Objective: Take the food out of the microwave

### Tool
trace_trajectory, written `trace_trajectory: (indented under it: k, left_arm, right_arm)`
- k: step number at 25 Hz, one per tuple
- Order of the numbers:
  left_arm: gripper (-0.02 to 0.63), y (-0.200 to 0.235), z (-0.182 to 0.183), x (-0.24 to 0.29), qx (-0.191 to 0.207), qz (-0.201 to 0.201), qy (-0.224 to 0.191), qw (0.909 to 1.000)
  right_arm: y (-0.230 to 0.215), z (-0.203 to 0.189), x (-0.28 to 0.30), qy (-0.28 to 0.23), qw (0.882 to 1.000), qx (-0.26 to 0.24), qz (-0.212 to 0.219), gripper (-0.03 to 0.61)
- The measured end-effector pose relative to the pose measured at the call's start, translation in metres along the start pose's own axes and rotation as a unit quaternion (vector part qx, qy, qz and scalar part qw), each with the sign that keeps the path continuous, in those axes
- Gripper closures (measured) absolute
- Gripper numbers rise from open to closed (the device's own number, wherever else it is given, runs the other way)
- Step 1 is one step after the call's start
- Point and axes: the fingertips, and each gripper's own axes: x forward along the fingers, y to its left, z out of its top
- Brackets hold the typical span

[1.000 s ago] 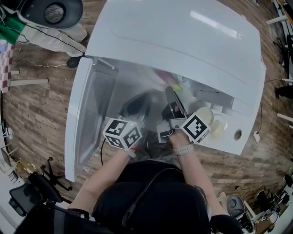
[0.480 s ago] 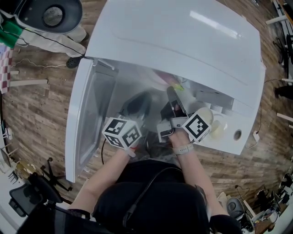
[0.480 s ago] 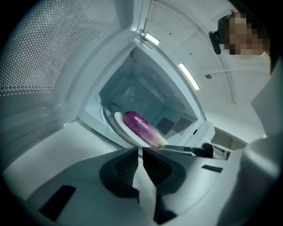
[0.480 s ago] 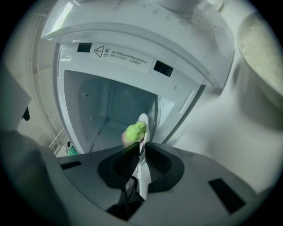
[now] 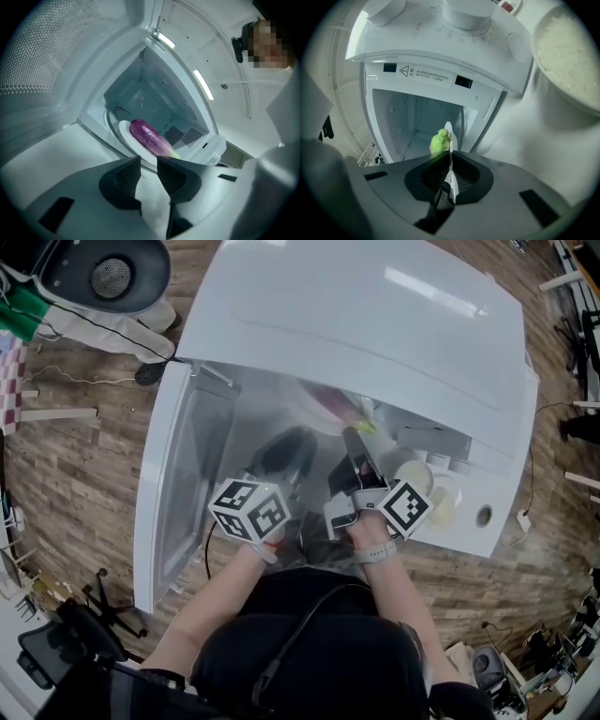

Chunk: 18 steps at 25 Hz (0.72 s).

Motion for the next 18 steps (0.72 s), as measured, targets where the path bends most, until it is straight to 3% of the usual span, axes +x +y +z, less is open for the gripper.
trace_trajectory:
  k: [9,14,18]
  left_arm:
    - [0.506,0.001,0.004,0.001,-0.069,-0.010,-0.011,0.9975]
    - [0.506,0.006,0.005,0.003,-0.129,-0.016,-0.022,0.9912]
    - [0.506,0.013,0.007,0.004,-0.144,-0.012,-0.026,0.9891]
  right_arm:
    - [0.000,0.000,-0.010,0.000,1.000,0.006,0.005,0.541]
    - [0.000,-0.001,-0.014,0.004,1.000,0.006,0.008,0.541]
    - [-0.002,-0.003,-0.017,0.015,1.000,0.004,0.009,0.541]
